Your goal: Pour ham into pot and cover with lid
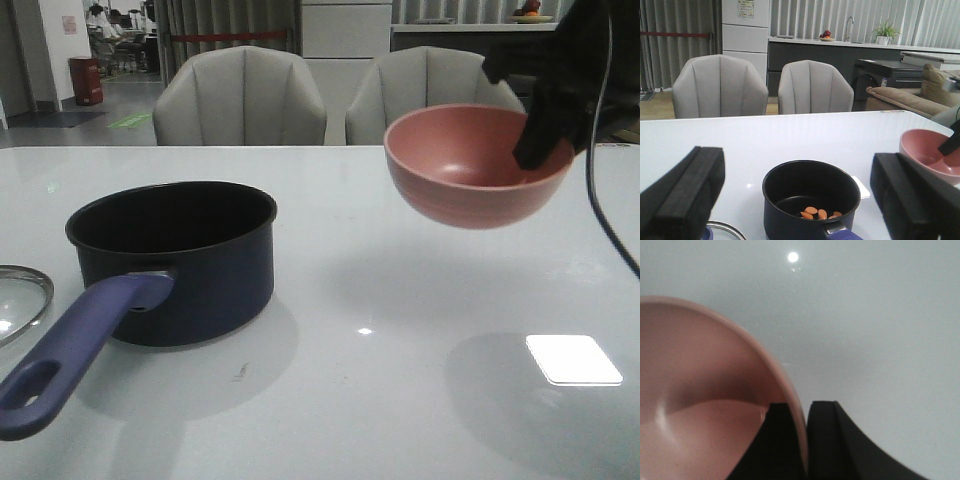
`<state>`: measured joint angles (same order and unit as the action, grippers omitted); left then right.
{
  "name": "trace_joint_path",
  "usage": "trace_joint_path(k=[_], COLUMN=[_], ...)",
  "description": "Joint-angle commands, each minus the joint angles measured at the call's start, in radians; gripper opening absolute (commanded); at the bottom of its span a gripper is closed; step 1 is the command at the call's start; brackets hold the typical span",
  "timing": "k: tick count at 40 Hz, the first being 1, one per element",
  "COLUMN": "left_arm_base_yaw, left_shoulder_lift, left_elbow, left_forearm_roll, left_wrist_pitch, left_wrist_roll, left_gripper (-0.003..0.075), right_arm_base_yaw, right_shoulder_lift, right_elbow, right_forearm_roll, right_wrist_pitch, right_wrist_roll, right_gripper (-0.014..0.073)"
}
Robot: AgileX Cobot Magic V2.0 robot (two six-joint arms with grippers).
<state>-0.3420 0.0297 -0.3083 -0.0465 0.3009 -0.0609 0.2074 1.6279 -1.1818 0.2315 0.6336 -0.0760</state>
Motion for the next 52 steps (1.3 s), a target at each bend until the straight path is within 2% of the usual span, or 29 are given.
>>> trace_joint_path(k=[1,10,15,20,23,26,34,39,52], left_arm_base_yaw=[-0.008,-0.008,-0.008,-0.008,-0.008,-0.008,-0.008,-0.008,-0.008], left_shoulder_lift=[0.011,0.011,0.011,0.011,0.011,0.011,0.011,0.011,0.011], left_elbow=[-0.024,-0.024,-0.024,-0.024,-0.024,-0.024,-0.024,-0.024,-0.024], left_forearm_roll=[-0.005,-0.005,-0.005,-0.005,-0.005,-0.005,-0.005,-0.005,-0.005], left_wrist_pitch=[-0.084,-0.084,-0.084,-0.084,-0.084,-0.084,-0.084,-0.084,-0.084], left_wrist_roll=[-0.003,-0.003,-0.003,-0.003,-0.003,-0.003,-0.003,-0.003,-0.003], left_gripper=[0.0625,0.0625,0.0625,0.0625,0.0625,0.0625,0.0625,0.0625,0.0625], right_arm_base_yaw=[-0.008,-0.016,-0.032,-0.043,-0.049,-0.049,-0.048,-0.038,0.087], right_shoulder_lift=[0.010,0.110,0.147,0.165,0.158,0.134,-0.026,-0.169,-0.611], right_elbow=[-0.028,-0.042,-0.045,-0.054,-0.062,-0.072,-0.068,-0.038,0.276], right_forearm_roll=[-0.033,-0.075,-0.075,-0.076,-0.089,-0.102,-0.101,-0.101,-0.077], right_wrist_pitch=[-0.030,-0.025,-0.018,0.007,0.010,0.022,0.008,-0.060,-0.331], right_wrist_roll=[-0.007,-0.006,-0.006,-0.006,-0.006,-0.015,-0.077,-0.111,-0.116], right_gripper=[0.0136,0.0165,0.0271,0.0427,0.0458,0.0455,0.0454,0.0454,0.0454])
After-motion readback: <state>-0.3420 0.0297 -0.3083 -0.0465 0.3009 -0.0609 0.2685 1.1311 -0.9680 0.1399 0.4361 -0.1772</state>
